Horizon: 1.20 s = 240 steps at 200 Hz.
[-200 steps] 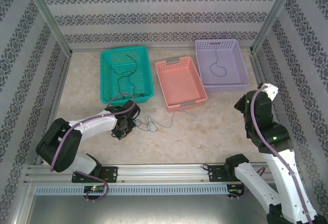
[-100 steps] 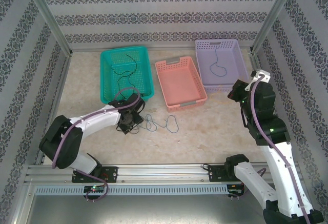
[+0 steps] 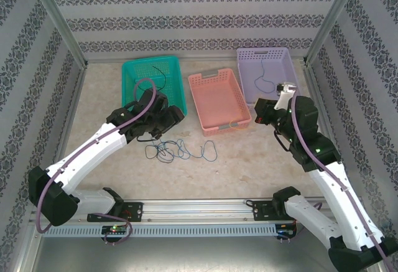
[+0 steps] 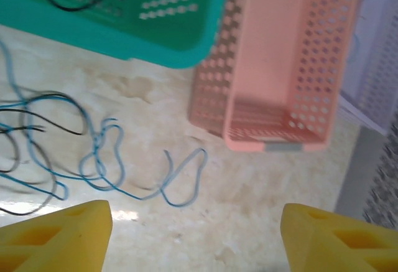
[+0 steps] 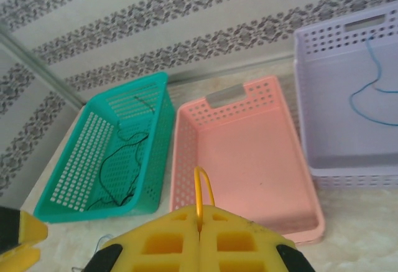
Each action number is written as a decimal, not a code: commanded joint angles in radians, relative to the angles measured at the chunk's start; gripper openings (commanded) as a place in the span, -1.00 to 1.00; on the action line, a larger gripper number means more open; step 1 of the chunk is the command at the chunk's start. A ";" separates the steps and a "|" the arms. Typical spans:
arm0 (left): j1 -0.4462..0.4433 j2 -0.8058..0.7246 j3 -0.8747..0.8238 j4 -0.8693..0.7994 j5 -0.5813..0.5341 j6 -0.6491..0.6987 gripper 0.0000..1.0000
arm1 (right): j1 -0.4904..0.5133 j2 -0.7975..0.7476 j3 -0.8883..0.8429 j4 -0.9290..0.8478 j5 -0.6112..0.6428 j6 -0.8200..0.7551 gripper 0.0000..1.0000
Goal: Untangle the cables
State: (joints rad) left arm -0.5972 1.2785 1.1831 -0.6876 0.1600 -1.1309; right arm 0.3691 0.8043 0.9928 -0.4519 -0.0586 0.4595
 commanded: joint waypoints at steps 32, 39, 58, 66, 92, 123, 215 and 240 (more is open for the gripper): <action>-0.094 0.187 0.317 0.072 0.169 0.186 0.35 | 0.131 0.079 0.027 0.042 0.027 -0.062 -1.00; -0.107 0.213 0.346 0.067 0.168 0.204 0.30 | 0.141 0.089 0.029 0.048 0.024 -0.062 -1.00; -0.125 0.262 0.378 0.097 0.192 0.227 0.16 | 0.163 0.111 0.038 0.063 0.020 -0.059 -1.00; -0.125 0.280 0.381 0.118 0.212 0.224 0.08 | 0.170 0.118 0.041 0.069 0.021 -0.058 -1.00; -0.130 0.325 0.406 0.105 0.221 0.202 0.00 | 0.180 0.135 0.051 0.079 0.022 -0.054 -1.00; -0.143 0.337 0.386 0.141 0.235 0.200 -0.17 | 0.180 0.145 0.050 0.097 0.016 -0.037 -1.00; -0.147 0.347 0.325 0.166 0.275 0.241 -0.37 | 0.179 0.160 0.049 0.106 -0.004 -0.027 -1.00; -0.146 0.357 0.320 0.161 0.276 0.252 -0.39 | 0.179 0.163 0.051 0.109 -0.012 -0.025 -1.00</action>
State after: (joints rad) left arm -0.7273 1.6245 1.5135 -0.5449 0.4187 -0.9184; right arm 0.5411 0.9638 1.0164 -0.3679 -0.0544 0.4198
